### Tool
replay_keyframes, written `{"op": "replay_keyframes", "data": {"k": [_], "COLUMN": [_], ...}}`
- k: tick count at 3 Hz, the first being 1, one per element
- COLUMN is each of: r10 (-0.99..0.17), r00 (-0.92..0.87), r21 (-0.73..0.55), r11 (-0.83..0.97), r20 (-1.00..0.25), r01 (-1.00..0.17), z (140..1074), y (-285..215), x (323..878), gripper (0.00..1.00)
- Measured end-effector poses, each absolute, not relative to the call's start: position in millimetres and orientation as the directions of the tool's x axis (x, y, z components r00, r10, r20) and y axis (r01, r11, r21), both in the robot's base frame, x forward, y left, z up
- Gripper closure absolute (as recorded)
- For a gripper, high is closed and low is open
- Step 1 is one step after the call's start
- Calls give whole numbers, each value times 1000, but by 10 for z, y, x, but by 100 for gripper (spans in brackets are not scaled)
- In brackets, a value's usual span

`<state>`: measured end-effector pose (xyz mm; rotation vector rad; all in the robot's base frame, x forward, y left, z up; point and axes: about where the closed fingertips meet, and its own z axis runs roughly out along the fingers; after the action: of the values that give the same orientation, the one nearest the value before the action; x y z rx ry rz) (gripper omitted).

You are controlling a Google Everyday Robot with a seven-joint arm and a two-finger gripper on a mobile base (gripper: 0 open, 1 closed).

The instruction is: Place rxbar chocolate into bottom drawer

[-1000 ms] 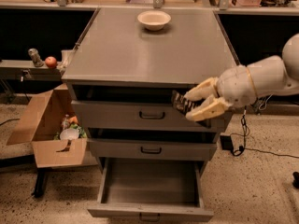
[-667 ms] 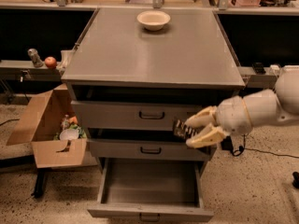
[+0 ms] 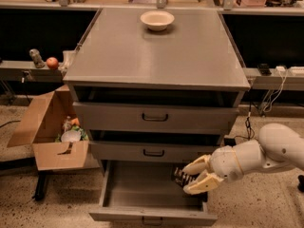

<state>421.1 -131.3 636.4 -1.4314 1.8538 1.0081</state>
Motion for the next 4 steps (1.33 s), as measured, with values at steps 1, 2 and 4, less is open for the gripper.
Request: {"op": "replay_keyframes", "data": {"k": [1, 2, 4], "r10": [-525, -503, -422], "r00": [-257, -295, -324], "r21": [219, 251, 261], "r11": [134, 154, 202], "r20": [-812, -812, -846], "r01": [-966, -955, -944], "z": [6336, 6043, 4872], "y": [-1301, -1254, -1013], "x": [4194, 4119, 4191], "gripper": [100, 100, 100]}}
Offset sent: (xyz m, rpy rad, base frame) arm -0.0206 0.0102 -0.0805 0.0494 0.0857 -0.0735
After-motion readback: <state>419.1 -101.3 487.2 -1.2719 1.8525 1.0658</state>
